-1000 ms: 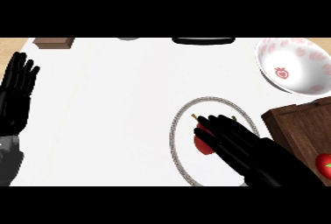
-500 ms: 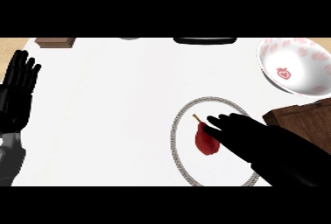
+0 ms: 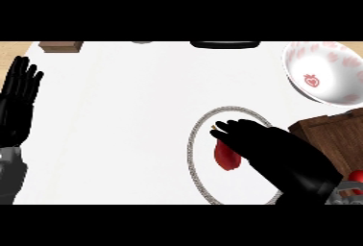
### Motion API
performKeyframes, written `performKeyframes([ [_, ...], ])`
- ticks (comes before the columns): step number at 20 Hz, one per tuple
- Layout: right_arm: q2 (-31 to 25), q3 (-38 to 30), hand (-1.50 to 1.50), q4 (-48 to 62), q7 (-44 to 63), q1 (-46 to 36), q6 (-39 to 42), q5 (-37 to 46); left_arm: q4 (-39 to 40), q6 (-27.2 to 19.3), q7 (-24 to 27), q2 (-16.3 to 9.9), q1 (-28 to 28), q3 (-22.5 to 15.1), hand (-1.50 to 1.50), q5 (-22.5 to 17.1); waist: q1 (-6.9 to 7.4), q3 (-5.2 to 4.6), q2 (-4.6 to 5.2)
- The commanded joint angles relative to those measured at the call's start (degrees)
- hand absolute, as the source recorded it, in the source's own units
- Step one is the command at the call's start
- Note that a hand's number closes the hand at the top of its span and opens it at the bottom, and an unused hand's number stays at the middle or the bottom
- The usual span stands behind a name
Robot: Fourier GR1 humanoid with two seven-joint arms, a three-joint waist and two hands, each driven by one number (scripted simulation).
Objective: Pick the pear from the placemat and place it in the bowl
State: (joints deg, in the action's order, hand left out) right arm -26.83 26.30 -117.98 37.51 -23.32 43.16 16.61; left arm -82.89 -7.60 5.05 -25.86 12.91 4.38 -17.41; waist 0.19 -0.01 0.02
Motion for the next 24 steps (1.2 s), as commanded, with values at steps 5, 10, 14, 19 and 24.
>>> performKeyframes([
  [5, 3.27, -1.16, -1.50, 8.45, -9.67, 2.76, -0.05, 10.04, -1.09, 1.94, -0.31, 1.79, -1.06, 2.19, 0.00, 1.73, 0.00, 0.01, 0.00],
  [10, 6.96, 0.59, -1.50, 11.69, -10.55, 3.35, -0.81, 15.31, -6.27, 1.26, -4.12, 2.39, -2.17, 2.43, 0.00, 3.01, 0.13, 0.01, -0.06],
  [14, 3.44, 0.04, -1.50, 17.36, -24.02, 7.69, -8.19, 22.19, -5.40, 0.56, -4.00, 4.30, -0.71, 2.22, 0.00, 4.37, -0.02, 0.03, -0.04],
  [19, 7.36, 0.00, -1.50, 24.60, -30.02, 4.63, -10.37, 25.43, -1.87, 2.58, -1.96, 4.39, -0.44, 4.71, 0.00, 4.49, 0.04, 0.02, 0.00],
  [24, 10.11, -2.35, -1.50, 20.76, -28.06, 3.60, -5.14, 25.84, 0.94, 4.89, -3.91, 3.12, 3.32, 6.86, 0.00, 4.51, -0.20, 0.00, -0.02],
])
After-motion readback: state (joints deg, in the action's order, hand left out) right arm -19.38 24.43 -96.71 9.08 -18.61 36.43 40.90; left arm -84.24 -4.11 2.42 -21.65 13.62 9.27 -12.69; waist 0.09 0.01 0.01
